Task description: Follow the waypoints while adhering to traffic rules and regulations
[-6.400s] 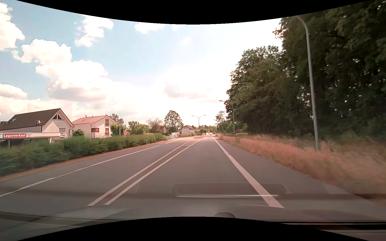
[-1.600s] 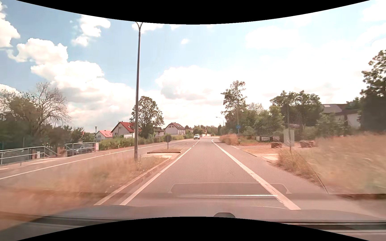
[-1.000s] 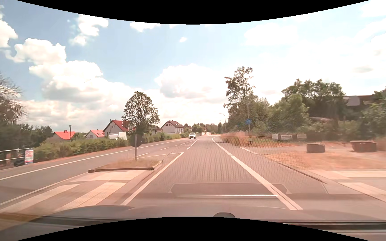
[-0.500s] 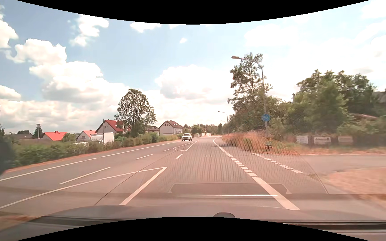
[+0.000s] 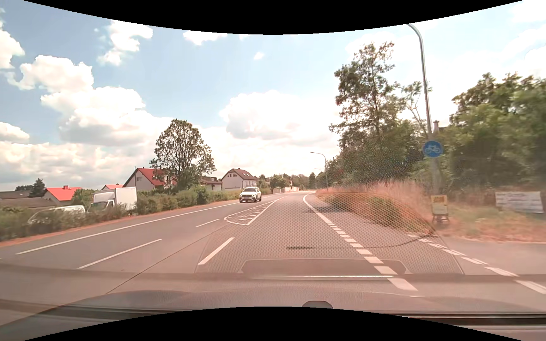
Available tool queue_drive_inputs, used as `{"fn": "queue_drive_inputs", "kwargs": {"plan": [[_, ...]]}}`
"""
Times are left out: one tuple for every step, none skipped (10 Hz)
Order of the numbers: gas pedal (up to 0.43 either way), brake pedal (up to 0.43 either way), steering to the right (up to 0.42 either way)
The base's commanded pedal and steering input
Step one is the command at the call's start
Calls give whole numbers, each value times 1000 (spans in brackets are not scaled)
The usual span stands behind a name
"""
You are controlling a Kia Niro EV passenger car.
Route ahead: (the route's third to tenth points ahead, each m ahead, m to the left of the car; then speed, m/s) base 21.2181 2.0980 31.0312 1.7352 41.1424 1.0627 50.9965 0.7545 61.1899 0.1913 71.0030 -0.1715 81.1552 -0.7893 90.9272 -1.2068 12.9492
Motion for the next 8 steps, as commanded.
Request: {"fn": "queue_drive_inputs", "kwargs": {"plan": [[39, 0, -6], [39, 0, -6], [39, 0, -6], [39, 0, -6], [39, 0, -6], [39, 0, -6], [39, 0, -6], [39, 0, -6]]}}
